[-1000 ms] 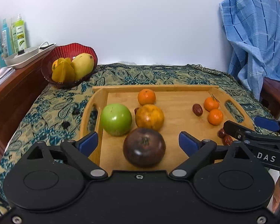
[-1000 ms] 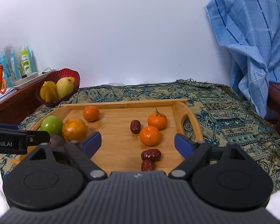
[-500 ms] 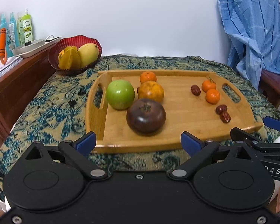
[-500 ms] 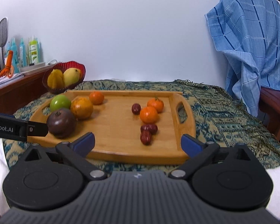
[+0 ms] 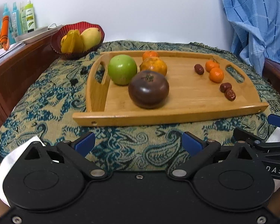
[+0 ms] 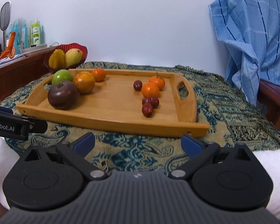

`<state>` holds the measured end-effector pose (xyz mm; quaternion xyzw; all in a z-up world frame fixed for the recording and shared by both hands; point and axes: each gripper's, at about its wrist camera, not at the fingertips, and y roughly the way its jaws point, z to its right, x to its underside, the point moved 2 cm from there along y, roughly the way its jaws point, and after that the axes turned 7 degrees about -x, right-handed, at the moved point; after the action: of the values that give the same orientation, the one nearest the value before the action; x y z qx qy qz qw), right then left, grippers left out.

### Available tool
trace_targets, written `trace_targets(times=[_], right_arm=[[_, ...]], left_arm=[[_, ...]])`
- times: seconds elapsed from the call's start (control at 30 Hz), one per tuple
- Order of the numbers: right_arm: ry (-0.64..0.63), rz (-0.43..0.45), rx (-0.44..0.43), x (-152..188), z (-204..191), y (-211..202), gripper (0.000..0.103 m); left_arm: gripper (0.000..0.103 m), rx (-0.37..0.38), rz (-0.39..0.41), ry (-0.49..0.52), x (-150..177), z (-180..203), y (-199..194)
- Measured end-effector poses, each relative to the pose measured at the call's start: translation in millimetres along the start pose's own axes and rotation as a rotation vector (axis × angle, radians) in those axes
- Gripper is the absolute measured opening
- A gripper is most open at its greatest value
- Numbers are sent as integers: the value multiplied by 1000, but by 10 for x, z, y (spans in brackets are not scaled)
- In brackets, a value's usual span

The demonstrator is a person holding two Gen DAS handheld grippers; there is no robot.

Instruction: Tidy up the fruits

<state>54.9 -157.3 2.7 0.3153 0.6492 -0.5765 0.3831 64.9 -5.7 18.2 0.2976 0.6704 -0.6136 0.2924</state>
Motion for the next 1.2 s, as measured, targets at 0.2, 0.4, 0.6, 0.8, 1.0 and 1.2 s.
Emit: trace_targets(times=[0.2, 0.4, 0.6, 0.8, 1.0, 1.2], right_arm=[[5, -23, 15, 54, 16, 34, 103], [-6, -47, 30, 100, 6, 82, 103], [1, -68, 46, 126, 22, 136, 103], [5, -86, 54, 140, 23, 188, 103], [11, -91, 54, 136, 26, 203, 103], [13, -94, 55, 136, 25, 220, 103]], left_arm=[[100, -16, -28, -2, 83, -1, 101], [100, -19, -49, -2, 119, 15, 170], [102, -23, -71, -11, 140, 11, 231], [103, -35, -78, 11, 154, 41, 257], [103, -32, -98, 10, 143, 39, 288], [103, -35, -97, 7, 144, 40, 300]])
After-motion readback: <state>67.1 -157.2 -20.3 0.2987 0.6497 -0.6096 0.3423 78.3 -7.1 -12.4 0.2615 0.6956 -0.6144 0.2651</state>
